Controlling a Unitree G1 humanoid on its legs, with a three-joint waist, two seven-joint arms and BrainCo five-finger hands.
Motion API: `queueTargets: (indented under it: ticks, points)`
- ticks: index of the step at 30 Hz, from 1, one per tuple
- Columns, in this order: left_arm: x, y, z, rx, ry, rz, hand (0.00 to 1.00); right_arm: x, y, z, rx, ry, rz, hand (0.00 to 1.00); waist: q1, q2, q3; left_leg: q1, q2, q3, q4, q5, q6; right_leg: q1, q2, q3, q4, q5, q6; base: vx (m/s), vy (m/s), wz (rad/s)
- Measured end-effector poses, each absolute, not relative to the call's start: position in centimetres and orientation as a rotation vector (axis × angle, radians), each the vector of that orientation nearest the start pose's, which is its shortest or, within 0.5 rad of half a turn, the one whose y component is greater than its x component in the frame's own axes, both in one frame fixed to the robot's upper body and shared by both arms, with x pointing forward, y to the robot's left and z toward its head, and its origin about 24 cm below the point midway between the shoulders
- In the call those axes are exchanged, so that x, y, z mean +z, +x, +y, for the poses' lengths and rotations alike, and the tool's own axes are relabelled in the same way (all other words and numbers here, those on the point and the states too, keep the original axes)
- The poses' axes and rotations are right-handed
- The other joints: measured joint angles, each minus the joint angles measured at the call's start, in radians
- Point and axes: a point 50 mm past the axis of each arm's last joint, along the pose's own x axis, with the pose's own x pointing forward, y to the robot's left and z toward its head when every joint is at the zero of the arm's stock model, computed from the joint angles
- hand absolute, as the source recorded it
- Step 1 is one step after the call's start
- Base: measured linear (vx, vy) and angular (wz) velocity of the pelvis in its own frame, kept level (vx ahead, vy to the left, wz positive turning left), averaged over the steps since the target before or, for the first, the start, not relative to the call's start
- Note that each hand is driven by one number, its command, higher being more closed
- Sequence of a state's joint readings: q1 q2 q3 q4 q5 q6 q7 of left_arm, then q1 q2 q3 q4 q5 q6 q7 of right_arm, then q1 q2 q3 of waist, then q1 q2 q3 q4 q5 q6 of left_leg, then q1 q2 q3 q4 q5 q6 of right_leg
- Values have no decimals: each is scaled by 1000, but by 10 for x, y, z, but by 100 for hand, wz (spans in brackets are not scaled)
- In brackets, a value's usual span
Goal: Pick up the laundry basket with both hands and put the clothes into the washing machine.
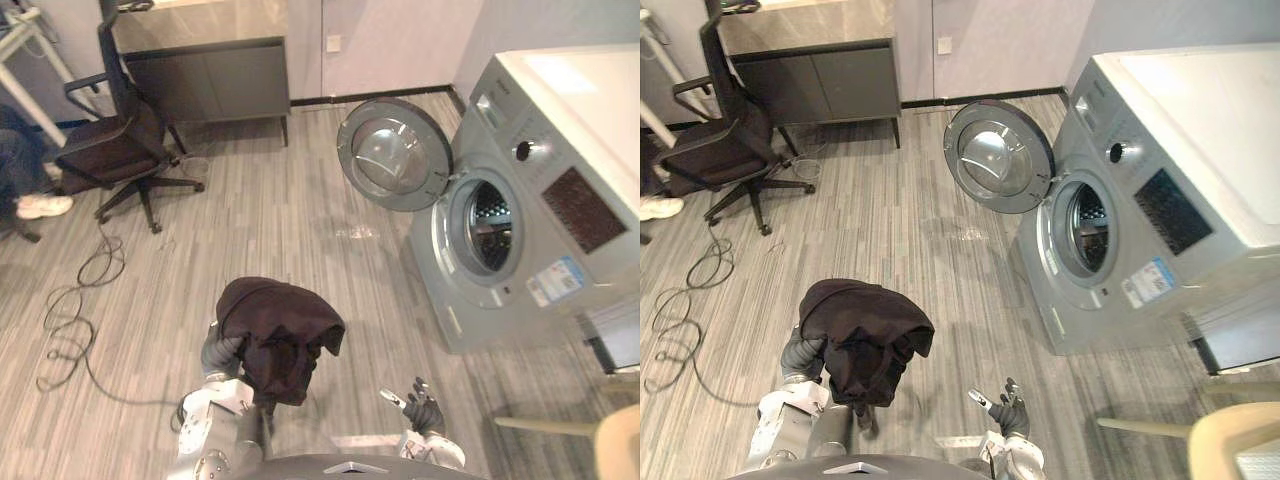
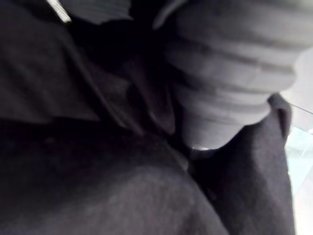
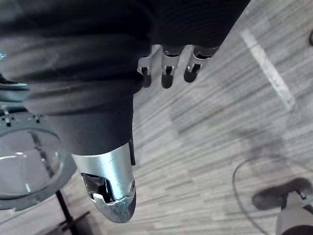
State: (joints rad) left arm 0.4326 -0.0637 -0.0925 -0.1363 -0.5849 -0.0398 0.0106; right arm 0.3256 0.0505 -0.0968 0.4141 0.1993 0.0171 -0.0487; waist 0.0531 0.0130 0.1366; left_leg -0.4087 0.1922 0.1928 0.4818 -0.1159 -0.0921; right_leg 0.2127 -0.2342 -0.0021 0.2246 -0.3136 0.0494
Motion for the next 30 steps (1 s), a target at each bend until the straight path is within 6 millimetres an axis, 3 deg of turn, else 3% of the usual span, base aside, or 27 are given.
queueTargets:
  ticks: [2, 4, 5, 7, 8, 9, 10, 11, 13, 14, 15, 16, 17, 18, 20, 23, 24, 25, 26, 27, 28, 29, 30]
  points:
    - [-7, 166, 145, 147, -644, 203, 100, -109, 121, -167, -264, 244, 736, 0, -11, -27, 0, -13, -7, 41, 105, -78, 40, -20, -44, 43, 41, 56, 66, 533, 510, -58]
    - [-7, 165, 148, 142, -599, 218, 100, -107, 125, -164, -240, 245, 723, 0, 2, -39, 3, 76, 9, 150, 163, -187, 86, -136, -78, 132, 289, 135, 99, 503, 418, -112]
    - [-8, 165, 149, 140, -585, 224, 100, -107, 125, -164, -236, 246, 725, 0, 2, -39, 4, 119, 10, 180, 146, -196, 95, -182, -77, 148, 405, 141, 110, 428, 278, -104]
    - [-9, 163, 152, 140, -568, 233, 100, -107, 125, -163, -232, 247, 724, 0, -3, -34, 8, 261, 7, 259, 69, -200, 101, -308, -68, 83, 684, 133, 98, 349, 174, -105]
    - [-9, 163, 153, 140, -559, 232, 100, -106, 126, -162, -225, 246, 721, 0, -12, -19, 16, 343, 8, 308, 17, -200, 101, -371, -80, -15, 787, 117, 71, 286, 83, -131]
    - [-12, 162, 154, 147, -554, 241, 100, -105, 131, -160, -213, 245, 712, 0, -25, -19, 15, 403, 10, 353, -27, -202, 96, -429, -99, -124, 817, 81, 19, 284, 69, -106]
    - [-15, 162, 154, 150, -553, 253, 100, -105, 133, -159, -206, 243, 708, 0, -30, -20, 14, 424, 12, 374, -45, -204, 89, -459, -110, -180, 809, 61, -3, 276, 33, -102]
    - [-21, 165, 153, 148, -552, 275, 100, -104, 140, -157, -192, 242, 696, 0, -39, -16, 15, 445, 25, 412, -70, -216, 58, -528, -113, -279, 762, 31, -22, 258, -12, -88]
    - [-31, 167, 151, 145, -546, 321, 100, -103, 147, -156, -180, 240, 689, 0, -68, -19, 17, 446, 46, 453, -63, -224, 31, -614, -104, -372, 609, 25, -32, 252, -83, -77]
    - [-38, 167, 149, 143, -545, 350, 100, -102, 153, -159, -178, 229, 675, 0, -85, -15, 19, 452, 65, 474, -44, -236, 6, -652, -82, -386, 466, 63, -42, 354, -218, -66]
    - [-43, 166, 147, 142, -545, 376, 100, -102, 154, -162, -181, 218, 672, 0, -97, -21, 22, 474, 79, 485, -12, -254, -26, -656, -51, -381, 311, 244, -65, 305, -191, -69]
    - [-49, 165, 145, 150, -554, 402, 100, -99, 157, -166, -183, 207, 656, 0, -95, 5, 29, 492, 100, 484, -7, -260, -39, -633, -15, -381, 303, 244, -68, 369, -176, -93]
    - [-51, 167, 137, 136, -572, 420, 100, -97, 165, -176, -186, 172, 640, 0, -91, 48, 43, 502, 133, 478, -22, -231, -40, -613, 40, -375, 260, 260, -88, 248, -101, -91]
    - [-51, 170, 133, 117, -569, 420, 100, -96, 165, -186, -207, 152, 636, 0, -96, 67, 51, 519, 117, 463, -68, -199, -36, -615, 62, -365, 254, 259, -89, 290, -110, -81]
    - [-43, 184, 128, 85, -570, 382, 100, -99, 160, -197, -239, 139, 661, 0, -114, 71, 57, 556, 94, 447, -147, -141, -46, -618, 70, -362, 258, 242, -93, 210, -90, -21]
    - [-37, 194, 128, 82, -577, 342, 100, -101, 156, -197, -241, 141, 676, 0, -123, 62, 61, 539, 137, 381, -60, -110, -38, -604, 107, -364, 271, 184, -96, 175, -165, -19]
    - [-40, 194, 130, 100, -580, 354, 100, -102, 154, -197, -243, 142, 683, 0, -123, 60, 68, 503, 195, 334, 85, -90, 52, -572, 136, -366, 271, 156, -107, 137, -235, -31]
    - [-45, 189, 135, 145, -588, 379, 100, -103, 149, -197, -243, 140, 695, 0, -112, 61, 72, 426, 298, 272, 315, 21, 268, -499, 193, -370, 251, 116, -109, 176, -286, -37]
    - [-48, 185, 138, 165, -592, 391, 100, -104, 145, -197, -240, 137, 700, 0, -105, 64, 74, 394, 337, 242, 390, 102, 321, -463, 220, -366, 237, 103, -119, 136, -181, -39]
    - [-51, 180, 141, 185, -591, 404, 100, -104, 141, -198, -239, 133, 705, 0, -95, 66, 73, 373, 366, 206, 451, 155, 316, -434, 239, -364, 225, 87, -131, 236, -153, -31]
    - [-56, 173, 145, 224, -603, 424, 100, -106, 132, -200, -246, 125, 725, 0, -79, 53, 80, 296, 392, 144, 598, 126, 289, -385, 262, -355, 213, 60, -156, 247, -133, -19]
    - [-56, 171, 146, 230, -608, 428, 100, -107, 129, -200, -245, 124, 731, 0, -78, 52, 80, 261, 383, 132, 644, 100, 285, -373, 263, -351, 213, 52, -167, 322, -159, -11]
    - [-57, 171, 145, 238, -610, 431, 100, -108, 126, -196, -231, 122, 741, 0, -74, 35, 88, 188, 342, 113, 686, 39, 260, -358, 261, -338, 208, 41, -175, 226, -115, -8]
